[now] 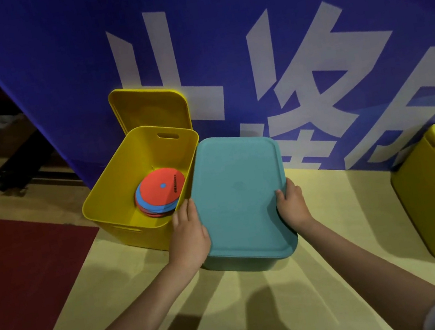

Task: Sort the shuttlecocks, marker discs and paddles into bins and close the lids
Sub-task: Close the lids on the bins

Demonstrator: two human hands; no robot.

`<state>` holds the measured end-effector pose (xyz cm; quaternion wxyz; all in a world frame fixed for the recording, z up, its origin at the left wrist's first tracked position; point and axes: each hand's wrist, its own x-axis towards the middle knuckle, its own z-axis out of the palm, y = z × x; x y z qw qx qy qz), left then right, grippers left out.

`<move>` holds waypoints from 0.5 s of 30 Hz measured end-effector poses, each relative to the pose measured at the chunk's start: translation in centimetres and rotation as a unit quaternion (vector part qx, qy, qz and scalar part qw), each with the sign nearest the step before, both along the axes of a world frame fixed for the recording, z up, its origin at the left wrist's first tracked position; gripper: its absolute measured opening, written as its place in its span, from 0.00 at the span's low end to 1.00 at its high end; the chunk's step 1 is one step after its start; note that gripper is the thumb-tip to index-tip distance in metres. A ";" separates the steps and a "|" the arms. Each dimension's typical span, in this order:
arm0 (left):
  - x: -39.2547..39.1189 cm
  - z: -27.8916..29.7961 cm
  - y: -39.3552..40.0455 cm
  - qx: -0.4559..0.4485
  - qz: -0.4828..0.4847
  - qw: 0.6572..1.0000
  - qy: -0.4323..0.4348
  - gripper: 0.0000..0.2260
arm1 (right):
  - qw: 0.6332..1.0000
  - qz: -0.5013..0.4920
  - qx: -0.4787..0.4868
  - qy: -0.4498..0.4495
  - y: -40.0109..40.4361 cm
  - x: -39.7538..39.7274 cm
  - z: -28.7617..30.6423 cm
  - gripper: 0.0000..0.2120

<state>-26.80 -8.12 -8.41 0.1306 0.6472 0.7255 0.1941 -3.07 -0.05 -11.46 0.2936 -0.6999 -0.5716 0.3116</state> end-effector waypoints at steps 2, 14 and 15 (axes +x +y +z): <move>0.5 0.6 1.8 -0.007 -0.020 0.999 0.033 0.28 | 1.000 0.012 -0.004 0.007 0.5 0.2 0.5 0.19; 1.0 1.8 18.3 -0.063 -0.009 0.997 -0.041 0.24 | 0.998 -0.050 -0.013 0.020 10.1 0.3 3.3 0.23; 0.8 1.6 18.9 -0.062 -0.007 0.996 -0.069 0.23 | 0.998 -0.052 -0.012 0.022 10.7 0.2 3.3 0.22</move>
